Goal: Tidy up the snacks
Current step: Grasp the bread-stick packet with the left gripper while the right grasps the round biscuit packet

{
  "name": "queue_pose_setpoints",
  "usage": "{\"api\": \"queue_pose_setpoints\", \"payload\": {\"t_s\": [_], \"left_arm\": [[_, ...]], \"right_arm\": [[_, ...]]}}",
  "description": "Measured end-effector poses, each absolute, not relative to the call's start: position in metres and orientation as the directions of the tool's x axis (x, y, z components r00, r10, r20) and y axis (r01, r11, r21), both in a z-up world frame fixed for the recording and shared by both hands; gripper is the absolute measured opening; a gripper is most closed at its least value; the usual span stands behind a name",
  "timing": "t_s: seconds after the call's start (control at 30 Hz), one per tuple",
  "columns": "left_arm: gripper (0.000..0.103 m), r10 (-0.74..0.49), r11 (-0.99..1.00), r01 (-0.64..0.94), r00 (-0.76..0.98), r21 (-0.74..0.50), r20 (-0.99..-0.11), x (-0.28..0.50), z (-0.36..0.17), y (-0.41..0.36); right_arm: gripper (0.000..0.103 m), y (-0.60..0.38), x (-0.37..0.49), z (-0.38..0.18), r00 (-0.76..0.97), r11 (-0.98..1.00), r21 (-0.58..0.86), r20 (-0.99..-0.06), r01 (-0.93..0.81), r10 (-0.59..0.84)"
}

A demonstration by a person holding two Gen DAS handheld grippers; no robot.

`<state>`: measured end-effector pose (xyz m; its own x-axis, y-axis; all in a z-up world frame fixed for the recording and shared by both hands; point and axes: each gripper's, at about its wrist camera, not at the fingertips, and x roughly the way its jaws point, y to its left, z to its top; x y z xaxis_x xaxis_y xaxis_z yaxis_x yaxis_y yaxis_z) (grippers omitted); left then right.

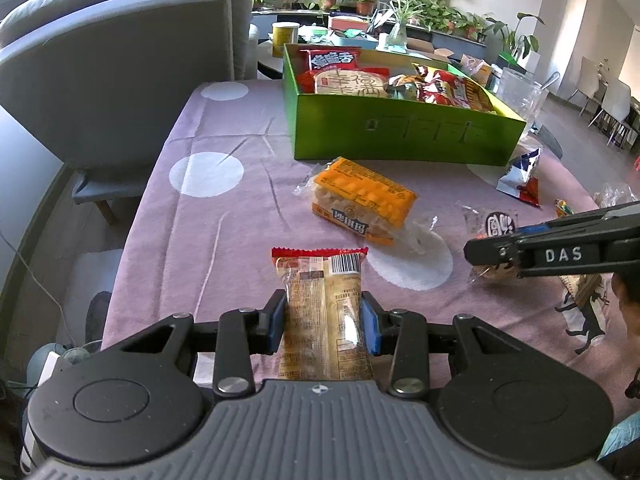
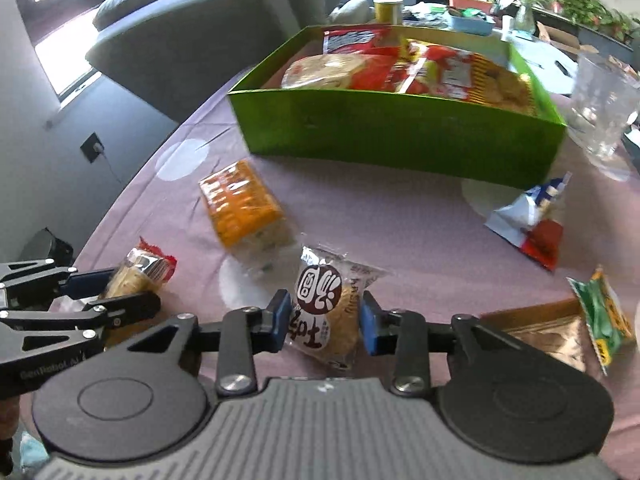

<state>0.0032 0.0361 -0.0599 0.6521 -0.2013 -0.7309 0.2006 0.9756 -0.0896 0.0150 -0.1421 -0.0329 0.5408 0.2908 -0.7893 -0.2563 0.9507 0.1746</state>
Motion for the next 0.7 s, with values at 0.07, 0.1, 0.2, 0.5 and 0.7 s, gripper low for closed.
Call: {"api": "queue_pose_setpoints", "payload": {"t_s": [0.07, 0.1, 0.2, 0.5, 0.7], "left_arm": [[0.036, -0.204, 0.974, 0.207, 0.652, -0.087, -0.73, 0.003, -0.059, 0.034], [0.036, -0.204, 0.974, 0.209, 0.652, -0.086, -0.731, 0.004, -0.058, 0.032], [0.036, -0.203, 0.974, 0.215, 0.652, -0.078, -0.731, 0.003, -0.056, 0.029], [0.036, -0.198, 0.972, 0.226, 0.659, -0.06, -0.725, 0.006, -0.048, 0.021], [0.036, -0.203, 0.967, 0.25, 0.666, -0.041, -0.718, 0.007, -0.043, 0.01]], "right_arm": [[0.036, -0.147, 0.014, -0.031, 0.55, 0.952, 0.178, -0.783, -0.248, 0.29], [0.036, -0.149, 0.014, -0.03, 0.555, 0.952, 0.18, -0.78, -0.246, 0.29], [0.036, -0.152, 0.014, -0.028, 0.564, 0.951, 0.191, -0.77, -0.244, 0.299], [0.036, -0.162, 0.012, -0.022, 0.585, 0.938, 0.229, -0.736, -0.26, 0.342], [0.036, -0.171, 0.01, -0.015, 0.613, 0.929, 0.252, -0.699, -0.269, 0.368]]}}
